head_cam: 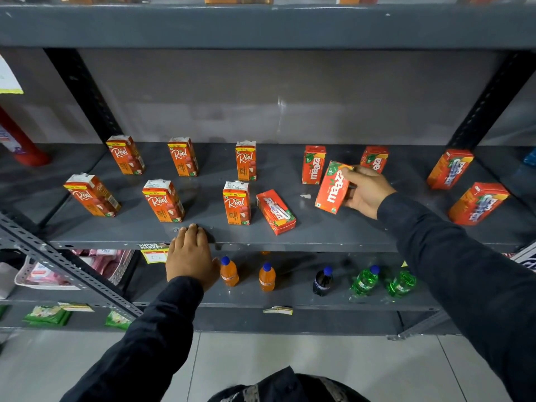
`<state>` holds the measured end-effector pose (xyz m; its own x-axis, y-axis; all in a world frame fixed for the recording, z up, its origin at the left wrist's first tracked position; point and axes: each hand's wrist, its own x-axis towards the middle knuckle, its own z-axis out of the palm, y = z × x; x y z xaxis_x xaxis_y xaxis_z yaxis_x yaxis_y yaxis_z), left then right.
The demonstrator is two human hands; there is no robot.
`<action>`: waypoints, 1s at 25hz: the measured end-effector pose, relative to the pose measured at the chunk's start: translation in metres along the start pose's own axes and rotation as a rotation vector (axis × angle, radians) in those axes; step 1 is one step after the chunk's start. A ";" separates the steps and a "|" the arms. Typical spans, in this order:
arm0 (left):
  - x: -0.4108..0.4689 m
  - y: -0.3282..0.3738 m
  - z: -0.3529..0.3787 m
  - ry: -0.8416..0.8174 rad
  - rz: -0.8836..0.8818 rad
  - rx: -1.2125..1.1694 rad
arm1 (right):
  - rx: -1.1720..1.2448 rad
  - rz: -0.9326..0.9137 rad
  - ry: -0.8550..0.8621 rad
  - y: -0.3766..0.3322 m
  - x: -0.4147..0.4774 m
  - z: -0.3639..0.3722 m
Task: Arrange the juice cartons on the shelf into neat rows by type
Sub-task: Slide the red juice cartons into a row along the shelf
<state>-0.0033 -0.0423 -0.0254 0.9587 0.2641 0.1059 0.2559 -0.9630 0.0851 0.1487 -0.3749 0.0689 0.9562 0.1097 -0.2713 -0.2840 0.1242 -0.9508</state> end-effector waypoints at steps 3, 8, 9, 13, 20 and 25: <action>0.000 0.002 0.000 -0.001 0.000 0.006 | -0.006 0.011 -0.044 0.000 -0.001 -0.006; 0.001 0.005 -0.001 -0.006 -0.016 0.019 | -0.017 -0.049 -0.041 0.000 -0.001 -0.014; 0.003 0.006 -0.003 -0.010 -0.018 0.026 | -0.042 -0.095 -0.025 -0.002 0.000 -0.019; 0.007 0.011 -0.007 -0.020 -0.033 0.037 | -0.234 -0.291 0.089 -0.013 0.001 -0.061; 0.006 0.013 -0.008 -0.017 -0.032 0.067 | -0.346 -0.208 0.051 -0.008 -0.012 -0.123; 0.004 0.016 -0.009 -0.001 -0.025 0.072 | -0.458 -0.212 -0.021 -0.010 -0.013 -0.129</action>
<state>0.0033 -0.0558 -0.0149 0.9519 0.2884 0.1033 0.2883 -0.9574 0.0165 0.1482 -0.5044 0.0629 0.9866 0.1494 -0.0661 -0.0185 -0.2993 -0.9540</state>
